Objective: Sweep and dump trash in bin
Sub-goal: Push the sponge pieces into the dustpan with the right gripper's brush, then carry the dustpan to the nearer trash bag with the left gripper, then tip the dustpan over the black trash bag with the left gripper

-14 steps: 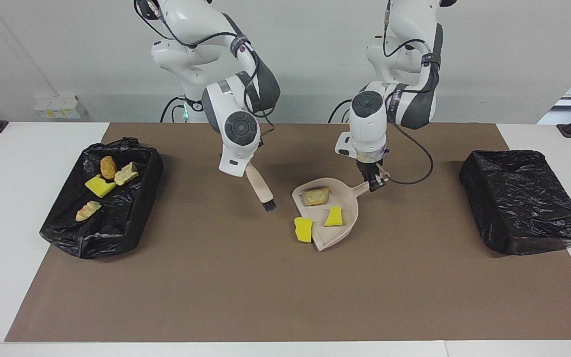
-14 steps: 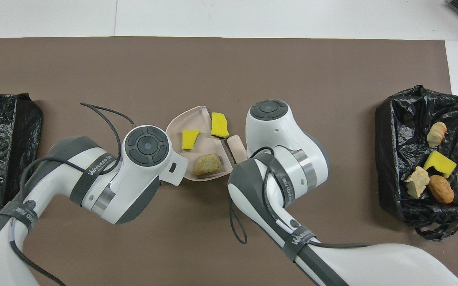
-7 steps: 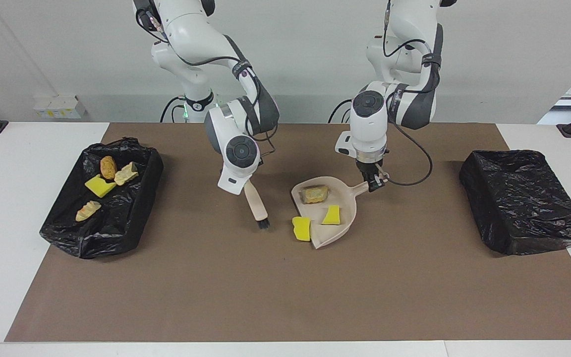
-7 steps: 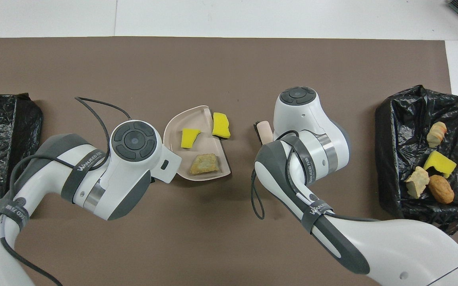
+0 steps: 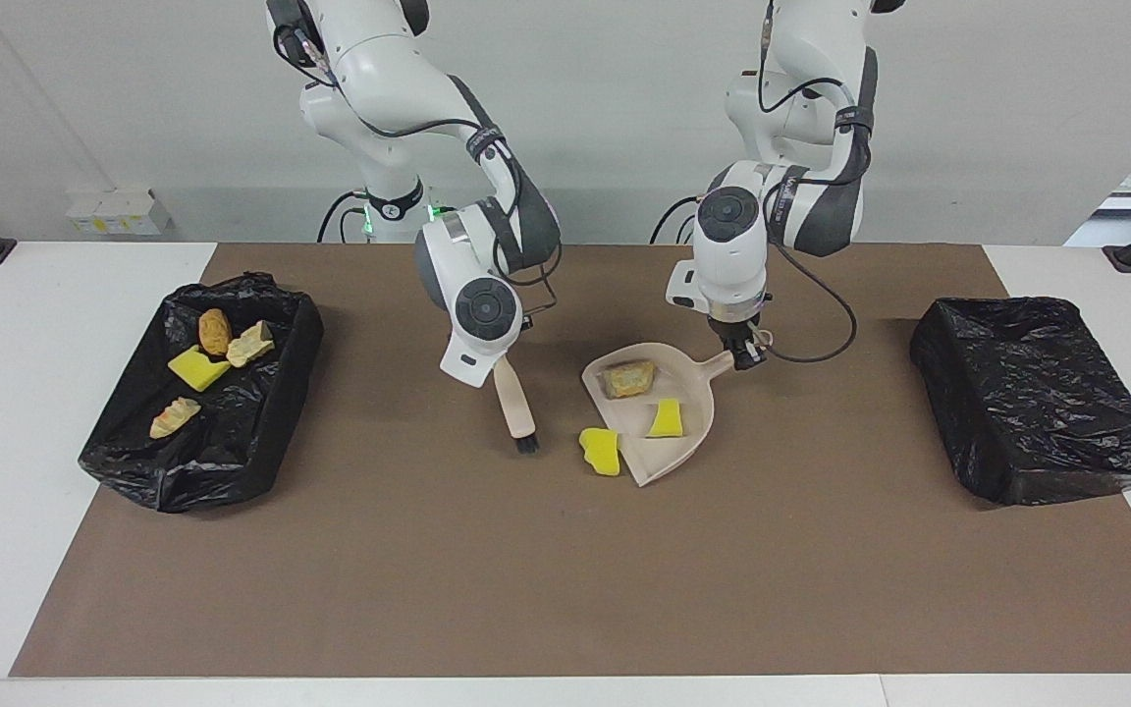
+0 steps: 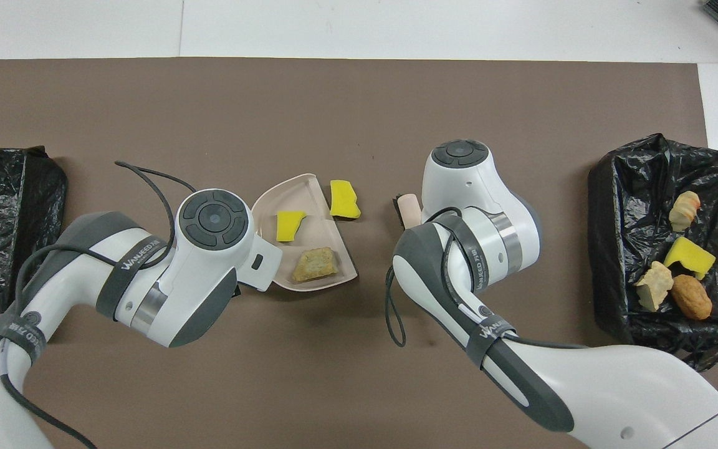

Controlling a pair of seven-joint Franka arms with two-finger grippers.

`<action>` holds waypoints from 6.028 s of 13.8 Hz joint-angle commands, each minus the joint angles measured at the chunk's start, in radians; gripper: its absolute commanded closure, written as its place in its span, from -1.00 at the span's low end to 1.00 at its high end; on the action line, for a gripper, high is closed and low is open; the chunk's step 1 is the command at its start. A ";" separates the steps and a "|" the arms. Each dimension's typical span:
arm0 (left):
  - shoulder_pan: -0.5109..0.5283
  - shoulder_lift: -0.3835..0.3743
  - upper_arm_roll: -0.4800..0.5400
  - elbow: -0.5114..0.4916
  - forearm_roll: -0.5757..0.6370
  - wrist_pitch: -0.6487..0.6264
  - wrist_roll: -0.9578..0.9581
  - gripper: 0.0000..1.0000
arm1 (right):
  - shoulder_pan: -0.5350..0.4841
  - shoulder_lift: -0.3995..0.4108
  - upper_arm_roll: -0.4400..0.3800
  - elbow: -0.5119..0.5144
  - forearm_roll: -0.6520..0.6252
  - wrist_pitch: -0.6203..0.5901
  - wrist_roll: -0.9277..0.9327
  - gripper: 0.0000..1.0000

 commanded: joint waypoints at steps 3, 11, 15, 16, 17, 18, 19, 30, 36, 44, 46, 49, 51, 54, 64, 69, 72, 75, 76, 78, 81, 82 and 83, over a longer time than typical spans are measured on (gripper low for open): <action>0.001 -0.022 -0.003 -0.017 -0.010 -0.014 -0.075 1.00 | -0.009 -0.015 0.006 -0.014 0.018 0.004 0.018 1.00; 0.018 0.059 -0.002 0.110 -0.068 -0.043 -0.114 1.00 | -0.029 0.018 0.006 0.070 0.045 -0.062 0.029 1.00; -0.002 0.055 -0.002 0.090 -0.056 -0.051 -0.108 1.00 | -0.022 0.022 0.006 0.070 0.064 -0.042 0.056 1.00; -0.002 0.047 -0.002 0.078 -0.031 -0.054 -0.106 1.00 | -0.021 0.022 0.006 0.065 0.072 -0.023 0.084 1.00; -0.004 0.044 -0.002 0.075 -0.002 -0.072 -0.105 1.00 | -0.022 0.022 0.006 0.059 0.090 -0.014 0.095 1.00; -0.004 0.044 -0.002 0.076 0.009 -0.084 -0.105 1.00 | -0.024 0.022 0.006 0.055 0.114 -0.005 0.098 1.00; -0.004 0.044 -0.002 0.076 0.015 -0.089 -0.105 1.00 | -0.013 0.027 0.006 0.055 0.119 0.001 0.115 1.00; 0.001 0.111 -0.006 0.180 0.037 -0.129 -0.092 1.00 | 0.017 0.225 0.008 0.329 0.127 -0.017 0.201 1.00; -0.005 0.111 -0.006 0.170 0.037 -0.132 -0.094 1.00 | 0.077 0.206 0.011 0.299 0.096 0.000 0.104 1.00; 0.004 0.104 -0.006 0.141 0.037 -0.080 0.001 1.00 | 0.100 0.171 0.052 0.252 0.104 -0.022 0.104 1.00; 0.010 0.096 -0.006 0.099 0.037 0.027 0.068 1.00 | 0.065 0.160 0.049 0.254 0.082 -0.075 0.069 1.00; 0.056 0.076 -0.008 0.096 0.033 0.034 0.177 1.00 | 0.010 0.116 0.049 0.239 0.023 -0.150 0.030 1.00; 0.062 0.061 -0.006 0.092 0.032 0.038 0.318 1.00 | -0.025 0.099 0.049 0.239 0.007 -0.192 0.035 1.00; 0.128 -0.037 -0.008 0.067 0.027 0.025 0.441 1.00 | -0.085 0.032 0.044 0.187 -0.007 -0.224 0.058 1.00; 0.438 -0.188 0.003 0.093 -0.063 -0.029 0.903 1.00 | -0.289 -0.166 0.049 -0.071 -0.085 -0.333 0.000 1.00; 0.596 -0.183 0.003 0.164 -0.102 -0.046 1.082 1.00 | -0.172 -0.235 0.052 -0.191 -0.013 -0.224 0.119 1.00; 0.703 -0.171 0.003 0.194 -0.102 -0.043 1.179 1.00 | -0.040 -0.222 0.052 -0.192 0.108 -0.159 0.277 1.00; 0.792 -0.139 0.008 0.254 -0.091 -0.029 1.216 1.00 | 0.056 -0.196 0.052 -0.192 0.220 -0.086 0.420 1.00; 0.836 -0.111 0.008 0.286 -0.089 -0.029 1.257 1.00 | 0.085 -0.189 0.052 -0.192 0.258 -0.062 0.455 1.00; 0.927 -0.053 0.008 0.352 -0.082 -0.014 1.381 1.00 | 0.161 -0.173 0.052 -0.195 0.292 -0.014 0.523 1.00; 1.011 0.048 0.011 0.462 -0.060 0.018 1.486 1.00 | 0.228 -0.194 0.052 -0.272 0.303 0.061 0.521 1.00; 1.027 0.067 0.009 0.484 -0.019 0.040 1.495 1.00 | 0.231 -0.208 0.052 -0.301 0.306 0.084 0.518 1.00; 1.027 0.070 0.011 0.486 0.018 0.078 1.494 1.00 | 0.241 -0.218 0.054 -0.324 0.326 0.105 0.518 1.00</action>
